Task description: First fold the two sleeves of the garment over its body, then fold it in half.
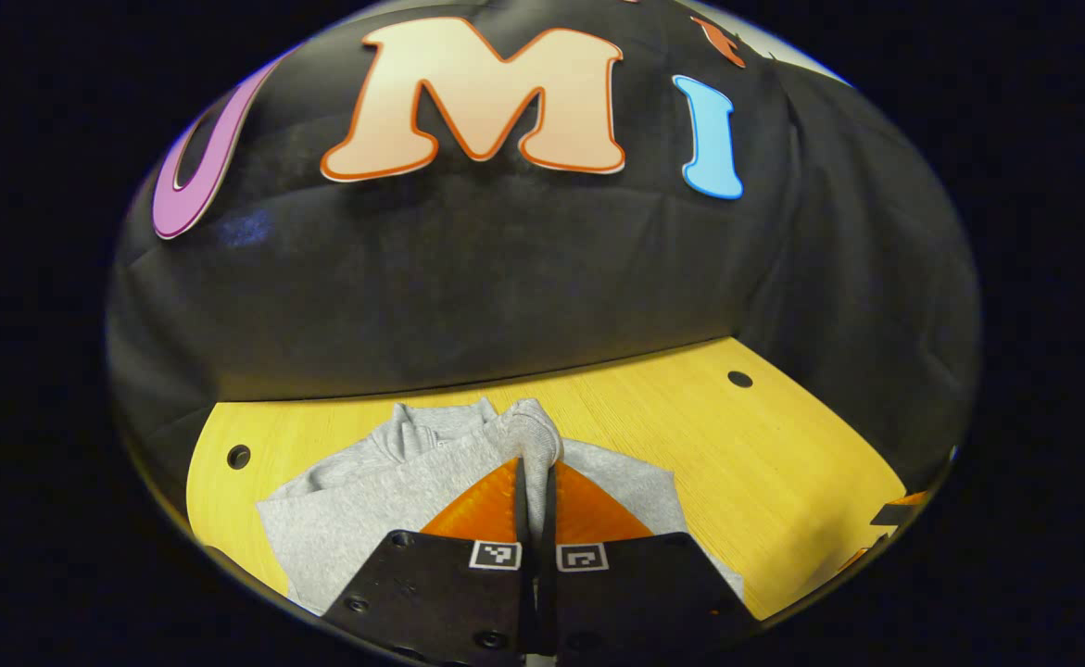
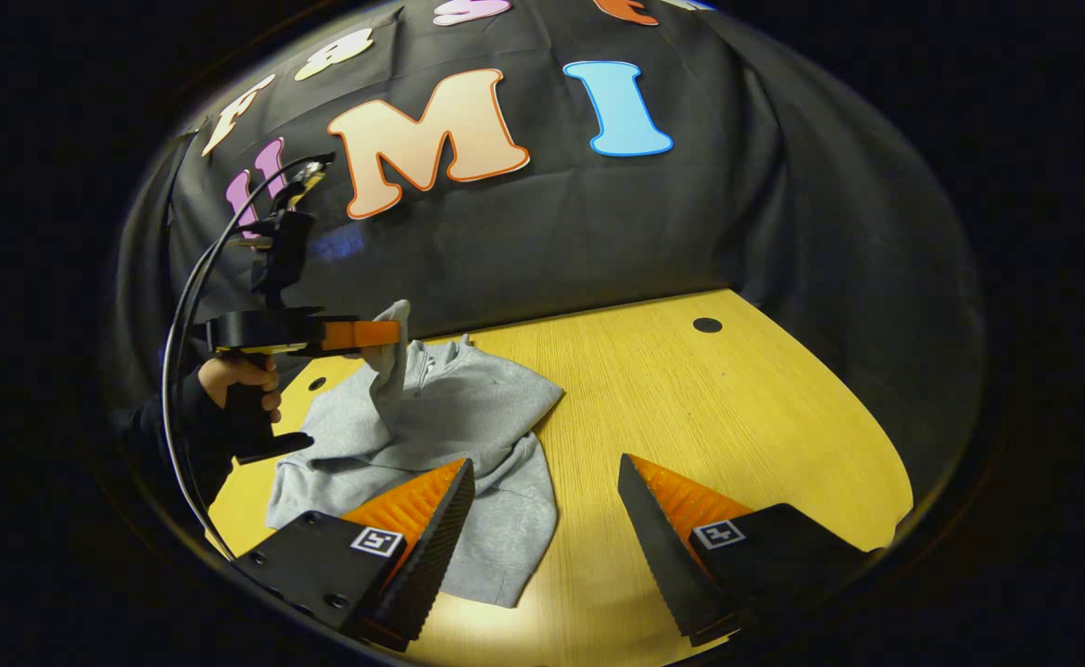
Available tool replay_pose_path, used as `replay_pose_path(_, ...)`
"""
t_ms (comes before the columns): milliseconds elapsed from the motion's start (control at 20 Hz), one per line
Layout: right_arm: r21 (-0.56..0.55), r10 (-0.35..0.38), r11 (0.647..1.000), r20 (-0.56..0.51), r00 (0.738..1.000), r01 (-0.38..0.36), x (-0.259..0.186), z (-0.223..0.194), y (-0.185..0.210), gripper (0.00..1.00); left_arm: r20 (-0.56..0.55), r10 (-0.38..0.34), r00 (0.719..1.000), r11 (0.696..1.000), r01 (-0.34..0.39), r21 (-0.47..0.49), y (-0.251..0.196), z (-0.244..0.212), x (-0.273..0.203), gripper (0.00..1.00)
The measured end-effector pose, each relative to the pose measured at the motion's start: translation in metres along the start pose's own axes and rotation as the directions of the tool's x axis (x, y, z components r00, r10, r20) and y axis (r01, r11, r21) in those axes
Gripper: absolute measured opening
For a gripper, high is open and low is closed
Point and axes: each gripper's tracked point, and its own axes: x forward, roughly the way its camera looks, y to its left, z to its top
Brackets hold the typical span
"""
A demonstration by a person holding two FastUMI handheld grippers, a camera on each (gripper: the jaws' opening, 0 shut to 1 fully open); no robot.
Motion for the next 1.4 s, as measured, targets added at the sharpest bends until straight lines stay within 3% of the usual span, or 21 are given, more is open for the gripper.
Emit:
replay_pose_path(150,0.002,-0.009,1.0,-0.015,1.0,0.009,-0.001,-0.006,-0.002,0.93,-0.032,-0.031,0.999,0.999,0.031,-0.008,-0.015,-0.011,0.012,0.0)
replay_pose_path(300,0.017,0.001,1.0,-0.026,1.0,-0.001,0.001,-0.011,0.003,0.97,-0.077,-0.067,0.995,0.998,0.066,-0.017,-0.026,-0.023,0.017,0.04)
replay_pose_path(400,0.005,0.004,1.0,-0.034,0.999,-0.004,0.004,-0.015,0.007,0.97,-0.096,-0.107,0.99,0.994,0.106,-0.022,-0.034,-0.028,0.01,0.41)
replay_pose_path(500,-0.005,0.01,1.0,-0.031,0.999,-0.01,0.006,-0.015,0.013,0.98,-0.066,-0.087,0.994,0.996,0.087,-0.001,-0.022,-0.024,-0.002,0.77)
replay_pose_path(550,-0.008,0.017,1.0,-0.031,0.999,-0.018,0.007,-0.015,0.017,0.93,-0.053,-0.074,0.996,0.997,0.074,0.001,-0.016,-0.023,-0.008,0.94)
replay_pose_path(600,-0.011,0.024,1.0,-0.03,0.999,-0.024,0.007,-0.016,0.021,0.98,-0.041,-0.066,0.997,0.998,0.066,-0.006,-0.011,-0.024,-0.019,0.93)
replay_pose_path(800,-0.027,0.029,0.999,-0.042,0.999,-0.03,0.011,-0.021,0.029,0.98,0.029,-0.024,0.999,0.998,0.026,-0.053,0.024,-0.023,-0.061,0.94)
replay_pose_path(1000,-0.035,0.042,0.998,-0.028,0.999,-0.043,0.011,-0.021,0.04,0.94,0.067,0.067,0.996,0.996,-0.062,-0.07,0.073,-0.033,-0.107,0.95)
replay_pose_path(1250,-0.073,0.029,0.997,-0.022,0.999,-0.03,0.01,-0.028,0.05,0.98,0.049,0.177,0.983,0.982,-0.173,-0.082,0.131,-0.08,-0.167,0.95)
replay_pose_path(1300,-0.078,0.027,0.997,-0.025,0.999,-0.029,0.009,-0.031,0.052,0.94,0.034,0.192,0.981,0.978,-0.189,-0.091,0.139,-0.091,-0.175,0.95)
replay_pose_path(1400,-0.088,0.031,0.995,-0.043,0.999,-0.035,0.009,-0.041,0.058,0.98,-0.019,0.216,0.976,0.969,-0.217,-0.119,0.152,-0.122,-0.194,0.95)
